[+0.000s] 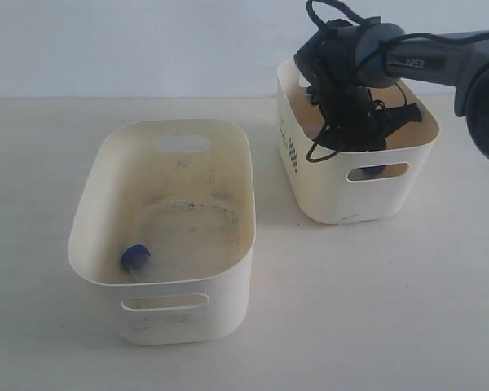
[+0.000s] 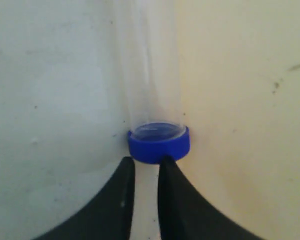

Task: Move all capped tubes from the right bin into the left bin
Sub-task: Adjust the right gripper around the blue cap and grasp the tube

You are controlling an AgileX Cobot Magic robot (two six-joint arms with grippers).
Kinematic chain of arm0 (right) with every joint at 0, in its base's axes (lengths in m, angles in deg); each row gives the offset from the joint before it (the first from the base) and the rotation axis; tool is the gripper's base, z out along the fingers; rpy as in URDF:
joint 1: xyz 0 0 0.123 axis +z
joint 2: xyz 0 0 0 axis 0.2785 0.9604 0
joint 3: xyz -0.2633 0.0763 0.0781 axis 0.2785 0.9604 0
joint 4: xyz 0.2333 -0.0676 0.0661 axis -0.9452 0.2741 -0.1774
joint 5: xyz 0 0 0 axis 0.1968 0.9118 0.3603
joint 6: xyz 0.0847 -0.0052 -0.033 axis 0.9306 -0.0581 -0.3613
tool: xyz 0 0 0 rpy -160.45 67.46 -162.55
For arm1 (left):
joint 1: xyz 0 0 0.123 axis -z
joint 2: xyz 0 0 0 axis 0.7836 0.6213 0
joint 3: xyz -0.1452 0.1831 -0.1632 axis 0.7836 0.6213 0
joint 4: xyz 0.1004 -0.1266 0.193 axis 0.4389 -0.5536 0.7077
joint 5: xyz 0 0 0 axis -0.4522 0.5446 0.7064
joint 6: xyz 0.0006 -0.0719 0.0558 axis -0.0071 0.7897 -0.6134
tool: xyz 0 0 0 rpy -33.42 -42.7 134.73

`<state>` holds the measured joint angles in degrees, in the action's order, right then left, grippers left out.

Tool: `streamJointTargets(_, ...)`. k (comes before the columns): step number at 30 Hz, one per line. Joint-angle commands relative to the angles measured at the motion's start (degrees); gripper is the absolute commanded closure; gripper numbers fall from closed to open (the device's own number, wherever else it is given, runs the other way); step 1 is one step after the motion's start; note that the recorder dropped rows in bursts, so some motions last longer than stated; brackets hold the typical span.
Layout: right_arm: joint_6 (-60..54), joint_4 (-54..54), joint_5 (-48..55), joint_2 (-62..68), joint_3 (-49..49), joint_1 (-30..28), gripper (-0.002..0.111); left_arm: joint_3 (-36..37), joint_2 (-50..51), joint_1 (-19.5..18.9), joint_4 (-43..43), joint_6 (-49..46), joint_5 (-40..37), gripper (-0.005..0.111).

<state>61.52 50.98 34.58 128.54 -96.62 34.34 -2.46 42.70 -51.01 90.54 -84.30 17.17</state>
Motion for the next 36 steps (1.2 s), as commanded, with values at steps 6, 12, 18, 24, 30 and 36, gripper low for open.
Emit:
streamJointTargets(6,-1.2,-0.6,-0.5,-0.1,-0.1,-0.4,0.108,-0.2,0.0,0.0,-0.4,0.5,0.3,0.102)
streamJointTargets(12,-2.1,0.1,-1.3,-1.6,-0.3,-0.4,0.108,-0.2,0.0,0.0,-0.4,0.5,0.3,0.102)
streamJointTargets(18,-7.3,0.8,-3.5,-3.5,-0.3,-0.4,0.108,-0.2,0.0,0.0,-0.4,0.5,0.3,0.102)
streamJointTargets(24,-10.0,0.6,-3.5,-3.4,-0.3,-0.4,0.098,-0.2,0.0,0.0,-0.4,0.5,0.3,0.102)
streamJointTargets(30,-10.0,0.6,-3.6,-3.4,-0.3,-0.4,0.054,-0.2,0.0,0.0,-0.4,0.5,0.3,0.102)
streamJointTargets(36,-9.8,0.6,-4.1,-3.3,-0.3,-0.4,0.048,-0.2,0.0,0.0,-0.4,0.5,0.3,0.102)
